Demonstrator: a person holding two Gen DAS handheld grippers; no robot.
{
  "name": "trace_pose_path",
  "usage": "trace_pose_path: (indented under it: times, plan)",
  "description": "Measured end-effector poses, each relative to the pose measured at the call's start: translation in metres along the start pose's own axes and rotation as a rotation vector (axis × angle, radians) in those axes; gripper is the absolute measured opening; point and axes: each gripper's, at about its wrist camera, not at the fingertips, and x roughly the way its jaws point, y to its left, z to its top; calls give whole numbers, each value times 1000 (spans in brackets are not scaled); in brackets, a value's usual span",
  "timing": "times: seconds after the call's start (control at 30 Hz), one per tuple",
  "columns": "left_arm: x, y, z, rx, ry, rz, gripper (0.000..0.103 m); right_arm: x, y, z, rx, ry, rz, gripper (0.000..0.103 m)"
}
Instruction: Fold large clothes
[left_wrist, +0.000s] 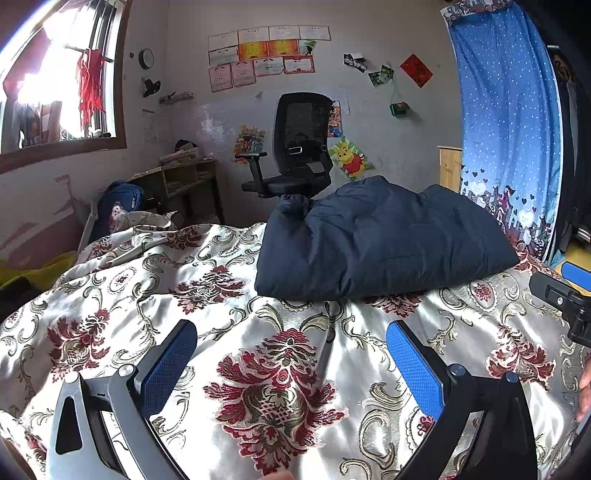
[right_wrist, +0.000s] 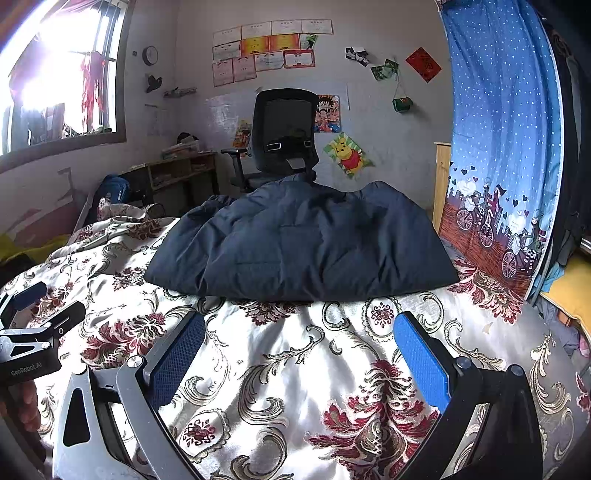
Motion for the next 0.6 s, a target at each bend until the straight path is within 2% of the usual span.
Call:
trace_pose_path:
  times: [0.6]
  plan:
    - [2, 4, -1, 5, 22, -11, 103, 0, 4, -3, 3, 8, 1, 100]
